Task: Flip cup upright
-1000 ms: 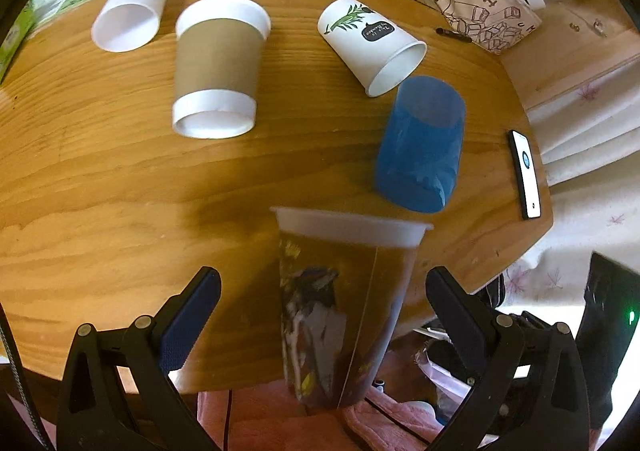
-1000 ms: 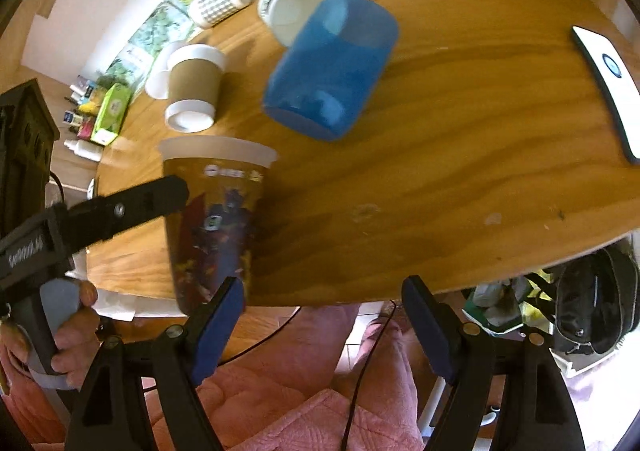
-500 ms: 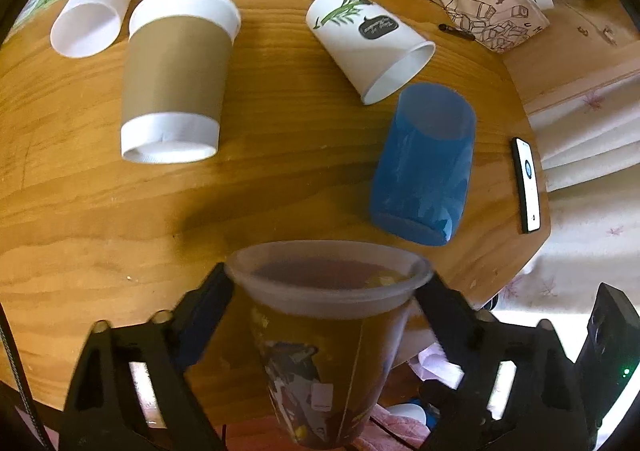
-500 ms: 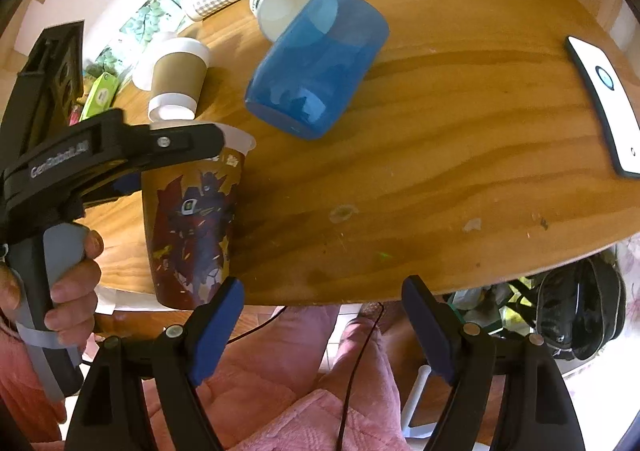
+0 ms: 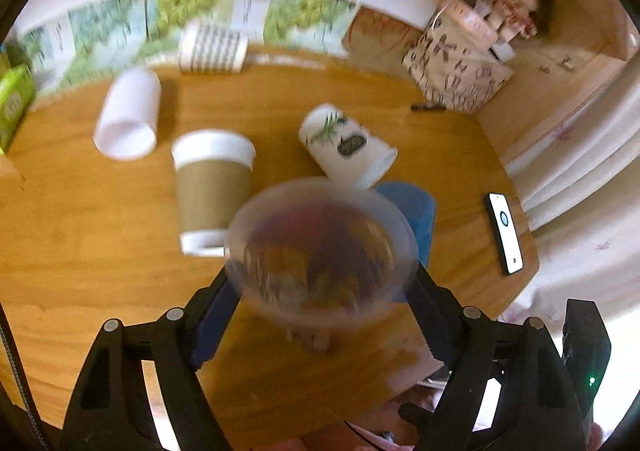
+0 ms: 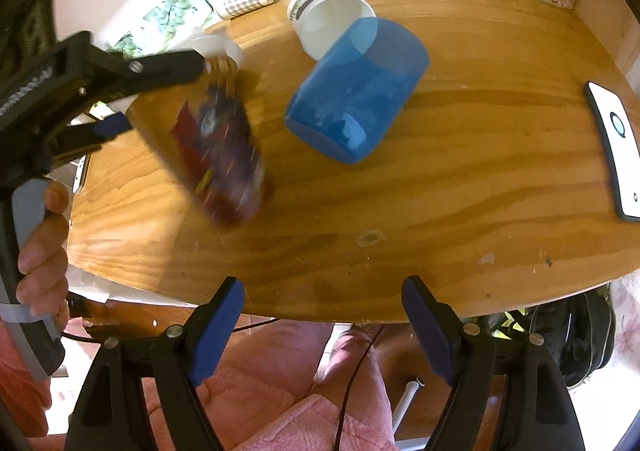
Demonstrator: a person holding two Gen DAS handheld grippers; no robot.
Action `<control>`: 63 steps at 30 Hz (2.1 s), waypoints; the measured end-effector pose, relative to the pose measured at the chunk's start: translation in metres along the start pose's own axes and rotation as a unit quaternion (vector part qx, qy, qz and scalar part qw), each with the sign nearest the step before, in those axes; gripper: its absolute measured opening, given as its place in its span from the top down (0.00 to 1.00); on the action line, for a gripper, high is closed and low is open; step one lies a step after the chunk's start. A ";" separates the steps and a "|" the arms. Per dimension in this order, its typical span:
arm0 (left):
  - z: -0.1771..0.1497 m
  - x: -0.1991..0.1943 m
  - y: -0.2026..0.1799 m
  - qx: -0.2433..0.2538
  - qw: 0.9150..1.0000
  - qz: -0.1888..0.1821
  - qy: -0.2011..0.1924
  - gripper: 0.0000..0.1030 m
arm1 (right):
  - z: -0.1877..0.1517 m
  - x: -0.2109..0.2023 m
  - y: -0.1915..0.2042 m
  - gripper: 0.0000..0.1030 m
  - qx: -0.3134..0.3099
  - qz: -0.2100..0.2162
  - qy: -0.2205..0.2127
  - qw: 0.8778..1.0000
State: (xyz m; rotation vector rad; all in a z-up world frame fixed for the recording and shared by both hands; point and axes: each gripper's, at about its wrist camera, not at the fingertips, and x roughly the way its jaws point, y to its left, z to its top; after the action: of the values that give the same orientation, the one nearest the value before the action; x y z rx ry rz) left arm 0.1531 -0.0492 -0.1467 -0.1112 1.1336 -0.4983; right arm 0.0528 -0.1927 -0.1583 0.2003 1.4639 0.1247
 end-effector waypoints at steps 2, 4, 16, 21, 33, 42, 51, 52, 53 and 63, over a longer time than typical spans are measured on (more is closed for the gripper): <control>-0.002 -0.006 0.001 0.003 1.000 0.002 -0.015 0.19 | -0.001 0.001 0.001 0.21 -0.001 0.000 0.001 1.000; -0.006 -0.008 0.002 0.005 1.000 -0.003 -0.022 0.19 | -0.002 0.001 0.002 0.21 -0.002 0.000 0.001 1.000; -0.011 0.011 -0.003 -0.013 1.000 0.000 0.007 0.19 | -0.010 0.009 -0.003 0.21 0.008 -0.006 0.014 1.000; 0.006 0.020 -0.002 -0.033 0.999 0.001 0.008 0.19 | -0.012 0.011 -0.004 0.21 0.007 -0.011 0.018 1.000; 0.055 0.064 0.011 -0.062 0.997 0.022 0.039 0.18 | 0.002 0.010 -0.002 0.21 -0.009 -0.010 -0.006 1.000; 0.078 0.098 0.030 -0.107 0.991 0.032 0.073 0.18 | 0.019 0.018 0.003 0.21 -0.025 -0.026 -0.005 0.999; 0.090 0.118 0.045 -0.119 0.987 0.012 0.108 0.19 | 0.035 0.021 0.002 0.21 -0.005 -0.033 0.001 0.999; 0.090 0.117 0.047 -0.120 0.987 0.006 0.110 0.19 | 0.038 0.020 0.002 0.21 0.001 -0.033 -0.002 0.999; 0.091 0.118 0.048 -0.120 0.986 0.003 0.112 0.19 | 0.039 0.020 0.004 0.21 0.006 -0.033 -0.005 0.999; 0.090 0.098 0.048 -0.037 0.995 -0.026 0.087 0.20 | 0.053 0.013 0.009 0.21 0.059 -0.039 -0.059 0.996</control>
State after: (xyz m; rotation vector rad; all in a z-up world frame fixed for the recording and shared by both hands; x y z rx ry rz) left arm 0.2804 -0.0635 -0.2060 -0.1645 1.3222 -0.5195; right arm 0.1076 -0.1844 -0.1640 0.2425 1.3600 -0.0372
